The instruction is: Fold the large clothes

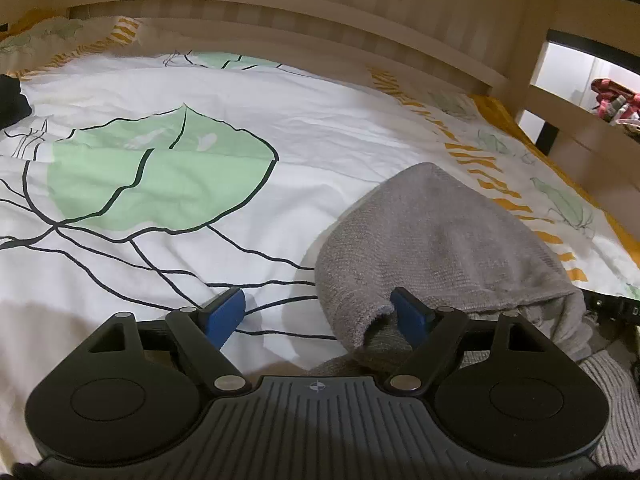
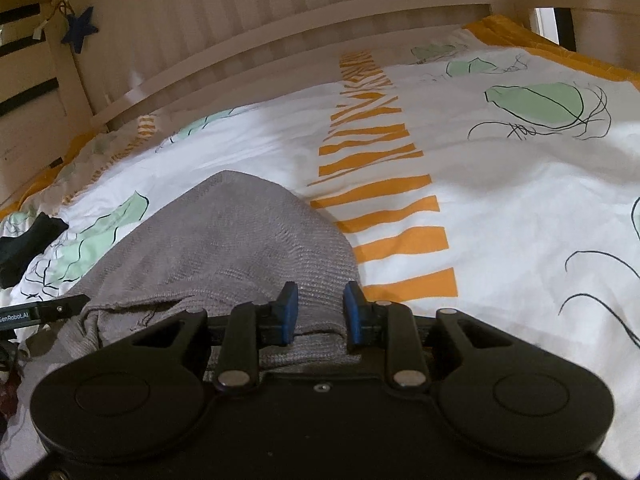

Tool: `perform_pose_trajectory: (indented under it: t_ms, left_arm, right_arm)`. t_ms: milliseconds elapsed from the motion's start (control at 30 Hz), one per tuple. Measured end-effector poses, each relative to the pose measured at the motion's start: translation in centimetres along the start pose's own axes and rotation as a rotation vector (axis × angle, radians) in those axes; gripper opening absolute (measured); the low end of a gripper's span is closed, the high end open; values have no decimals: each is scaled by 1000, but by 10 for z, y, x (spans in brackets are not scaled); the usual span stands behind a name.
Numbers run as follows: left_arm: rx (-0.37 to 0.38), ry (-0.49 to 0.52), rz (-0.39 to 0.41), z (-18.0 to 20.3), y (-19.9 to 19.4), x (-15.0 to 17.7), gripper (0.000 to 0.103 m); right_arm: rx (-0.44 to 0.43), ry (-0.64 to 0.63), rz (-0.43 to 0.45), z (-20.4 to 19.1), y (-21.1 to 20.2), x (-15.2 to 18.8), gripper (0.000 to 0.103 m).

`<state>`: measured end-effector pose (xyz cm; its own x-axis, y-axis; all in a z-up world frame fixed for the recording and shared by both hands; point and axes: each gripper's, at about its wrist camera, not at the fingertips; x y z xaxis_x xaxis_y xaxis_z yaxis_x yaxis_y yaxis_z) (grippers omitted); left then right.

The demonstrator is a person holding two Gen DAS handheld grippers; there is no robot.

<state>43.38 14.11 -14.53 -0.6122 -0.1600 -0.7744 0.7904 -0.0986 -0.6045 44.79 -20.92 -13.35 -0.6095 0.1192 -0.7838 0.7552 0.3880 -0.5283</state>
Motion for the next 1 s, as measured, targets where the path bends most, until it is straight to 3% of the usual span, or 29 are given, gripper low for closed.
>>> perform_pose_trajectory:
  t_ms: [367,533,767,833,1000]
  left_arm:
    - [-2,11,-16,1,0,-2,81]
    - [69,-47,-113,-14,-2,-24,80]
    - [107,67,-78,-4,-20,-81,79]
    - [124,83,-88,2,-12,-93,79]
    - [148,155,-160,23,32,-104,79]
  right_arm:
    - [6,-2,-4,-2,0,-1,34]
    - [-42,54,-32,5,-6,-13,43]
    - [-120,-10,-8,2,-22,-56,51]
    - [-147,-38,-21,-3,-12,-72,58]
    - [-142,-143,-104,-21,32,-98,58]
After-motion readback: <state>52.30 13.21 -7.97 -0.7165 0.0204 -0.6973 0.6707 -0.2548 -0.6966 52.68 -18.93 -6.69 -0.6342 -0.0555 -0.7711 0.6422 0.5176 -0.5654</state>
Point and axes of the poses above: each gripper's, at about its wrist camera, not at the fingertips, and y roughly the way its jaws point, z to its right, x to its underside, and after that the axes turned 4 degrees about -x, right-handed
